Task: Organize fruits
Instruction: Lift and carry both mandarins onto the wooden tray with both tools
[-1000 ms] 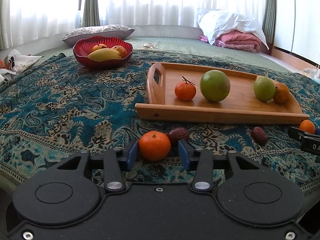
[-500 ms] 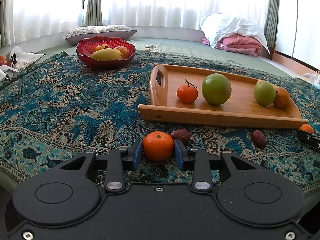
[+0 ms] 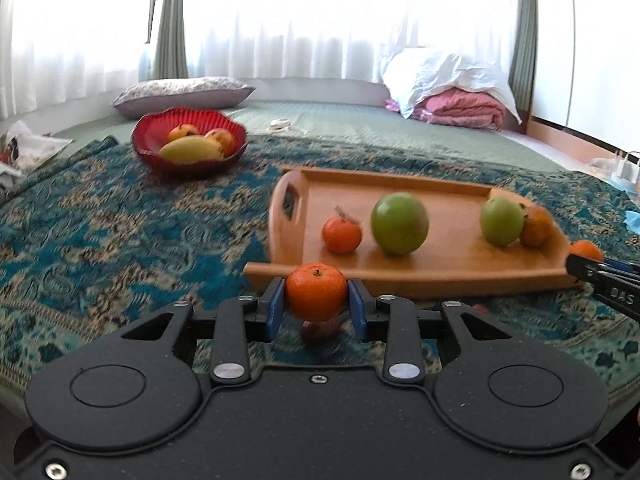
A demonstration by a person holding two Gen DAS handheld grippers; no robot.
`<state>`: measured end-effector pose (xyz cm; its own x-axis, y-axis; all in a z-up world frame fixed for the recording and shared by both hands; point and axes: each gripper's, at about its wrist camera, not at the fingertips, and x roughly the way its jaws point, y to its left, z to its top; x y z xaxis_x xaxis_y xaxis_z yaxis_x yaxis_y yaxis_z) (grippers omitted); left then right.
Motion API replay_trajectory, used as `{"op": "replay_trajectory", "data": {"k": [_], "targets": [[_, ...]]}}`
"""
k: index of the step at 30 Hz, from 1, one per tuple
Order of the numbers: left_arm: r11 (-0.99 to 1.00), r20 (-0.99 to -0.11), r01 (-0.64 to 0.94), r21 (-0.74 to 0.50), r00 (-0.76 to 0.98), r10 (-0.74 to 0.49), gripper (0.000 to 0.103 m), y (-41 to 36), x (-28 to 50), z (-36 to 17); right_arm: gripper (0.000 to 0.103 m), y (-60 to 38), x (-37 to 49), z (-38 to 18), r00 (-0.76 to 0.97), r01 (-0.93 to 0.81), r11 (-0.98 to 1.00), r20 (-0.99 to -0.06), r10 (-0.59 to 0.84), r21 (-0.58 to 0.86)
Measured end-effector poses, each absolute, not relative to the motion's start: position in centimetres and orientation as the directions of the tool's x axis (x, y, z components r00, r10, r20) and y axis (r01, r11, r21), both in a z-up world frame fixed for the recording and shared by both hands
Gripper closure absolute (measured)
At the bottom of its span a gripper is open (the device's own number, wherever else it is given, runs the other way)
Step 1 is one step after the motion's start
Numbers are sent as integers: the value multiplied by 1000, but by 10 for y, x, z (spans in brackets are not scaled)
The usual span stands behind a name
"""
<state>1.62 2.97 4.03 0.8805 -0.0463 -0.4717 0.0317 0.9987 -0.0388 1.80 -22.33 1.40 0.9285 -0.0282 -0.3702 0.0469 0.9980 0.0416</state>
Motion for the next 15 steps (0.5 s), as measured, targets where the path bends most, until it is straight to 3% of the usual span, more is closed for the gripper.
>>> {"op": "replay_trajectory", "data": {"k": [15], "targets": [[985, -482, 155, -73, 859, -171, 71, -18, 63, 52, 61, -217, 48, 20, 927, 42, 998, -373, -23, 40]]}}
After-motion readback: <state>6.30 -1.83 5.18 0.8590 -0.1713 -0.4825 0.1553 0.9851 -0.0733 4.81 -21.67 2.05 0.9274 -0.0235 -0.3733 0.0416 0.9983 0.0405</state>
